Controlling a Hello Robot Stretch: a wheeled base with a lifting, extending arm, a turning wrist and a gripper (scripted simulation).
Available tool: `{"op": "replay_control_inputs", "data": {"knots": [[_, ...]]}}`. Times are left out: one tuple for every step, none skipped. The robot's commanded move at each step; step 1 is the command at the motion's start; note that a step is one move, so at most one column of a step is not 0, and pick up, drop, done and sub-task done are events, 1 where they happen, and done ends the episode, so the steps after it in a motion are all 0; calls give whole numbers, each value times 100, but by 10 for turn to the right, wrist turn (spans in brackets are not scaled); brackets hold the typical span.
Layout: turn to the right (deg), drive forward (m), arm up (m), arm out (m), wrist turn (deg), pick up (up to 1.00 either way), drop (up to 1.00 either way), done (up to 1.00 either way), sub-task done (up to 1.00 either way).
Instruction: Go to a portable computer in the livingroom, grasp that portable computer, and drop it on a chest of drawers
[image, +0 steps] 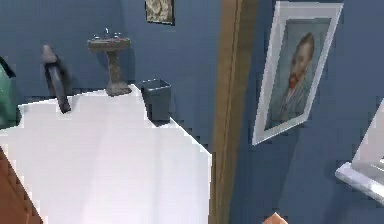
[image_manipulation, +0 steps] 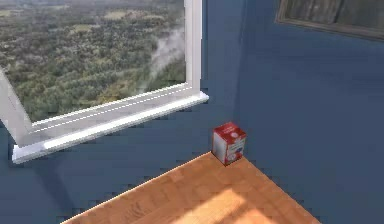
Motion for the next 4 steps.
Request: {"op": "replay_control_inputs", "data": {"knots": [[0, 30, 0, 0, 0, 0, 0, 0, 0], [-360, 0, 0, 0, 0, 0, 0, 0, 0], [0, 100, 0, 0, 0, 0, 0, 0, 0], [-90, 0, 0, 0, 0, 0, 0, 0, 0]]}}
